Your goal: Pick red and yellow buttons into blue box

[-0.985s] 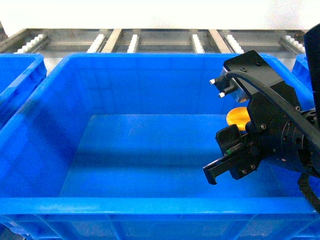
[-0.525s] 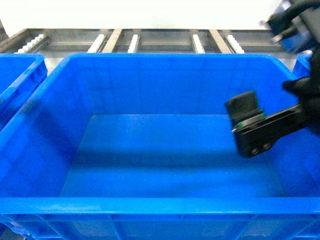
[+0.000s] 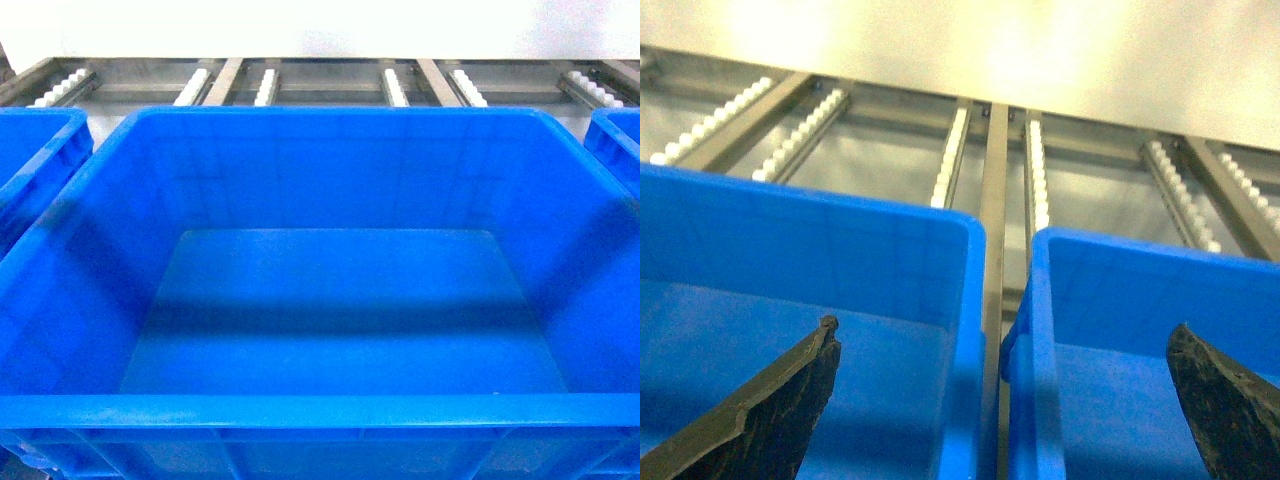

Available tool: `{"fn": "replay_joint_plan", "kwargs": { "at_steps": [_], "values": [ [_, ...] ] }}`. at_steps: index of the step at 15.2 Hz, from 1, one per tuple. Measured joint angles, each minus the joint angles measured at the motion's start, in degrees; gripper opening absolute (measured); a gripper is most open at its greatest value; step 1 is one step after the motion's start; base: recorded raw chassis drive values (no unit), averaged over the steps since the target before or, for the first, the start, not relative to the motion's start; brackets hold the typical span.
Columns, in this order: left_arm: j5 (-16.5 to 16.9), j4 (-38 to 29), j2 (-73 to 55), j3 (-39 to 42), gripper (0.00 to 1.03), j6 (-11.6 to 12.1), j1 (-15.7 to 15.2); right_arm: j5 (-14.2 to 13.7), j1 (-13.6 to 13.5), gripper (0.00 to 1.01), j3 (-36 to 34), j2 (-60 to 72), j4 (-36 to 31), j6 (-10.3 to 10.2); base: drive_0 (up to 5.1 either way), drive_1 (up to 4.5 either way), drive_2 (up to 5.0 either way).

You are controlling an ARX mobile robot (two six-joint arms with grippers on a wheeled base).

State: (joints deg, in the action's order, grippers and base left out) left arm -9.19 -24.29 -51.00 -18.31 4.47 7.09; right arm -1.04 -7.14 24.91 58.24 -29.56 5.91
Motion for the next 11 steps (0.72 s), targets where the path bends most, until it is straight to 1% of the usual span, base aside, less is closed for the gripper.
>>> {"fn": "replay_joint_plan", "kwargs": {
  "at_steps": [1, 2, 3, 4, 6, 7, 8, 11],
  "values": [
    [0.00, 0.00, 0.00, 0.00, 0.30, 0.00, 0.00, 0.83, 1.42, 0.98, -0.76, -4.50, 0.76, -0.39, 0.0, 0.00, 0.0],
    [0.00, 0.00, 0.00, 0.00, 0.30, 0.00, 0.00, 1.40, 3.52, 0.98, -2.16, -9.70, 2.80, -1.73, 0.0, 0.00, 0.0],
    [0.00, 0.00, 0.00, 0.00, 0.30, 0.02, 0.00, 1.70, 4.90, 0.98, -5.62, -17.29, 8.04, -3.34, 0.0, 0.00, 0.0],
    [0.00, -0.02, 0.00, 0.00, 0.30, 0.02, 0.00, 1.68, 4.83, 0.98, -8.13, -21.99, 10.93, -4.04, 0.0, 0.00, 0.0],
    [0.00, 0.00, 0.00, 0.00, 0.30, 0.02, 0.00, 0.17, 3.98, 0.98, -12.48, -32.20, 17.86, -5.62, 0.0, 0.00, 0.0],
    [0.00, -0.02, 0.00, 0.00, 0.30, 0.02, 0.00, -1.53, 3.10, 0.98, -14.14, -36.57, 21.81, -5.68, 0.0, 0.00, 0.0],
    [0.00, 0.02, 0.00, 0.00, 0.30, 0.02, 0.00, -2.25, 2.62, 0.98, -15.19, -40.30, 25.31, -5.70, 0.0, 0.00, 0.0],
    [0.00, 0.00, 0.00, 0.00, 0.30, 0.02, 0.04, -2.60, 2.62, 0.98, -15.21, -41.11, 25.16, -5.70, 0.0, 0.00, 0.0]
  ]
}}
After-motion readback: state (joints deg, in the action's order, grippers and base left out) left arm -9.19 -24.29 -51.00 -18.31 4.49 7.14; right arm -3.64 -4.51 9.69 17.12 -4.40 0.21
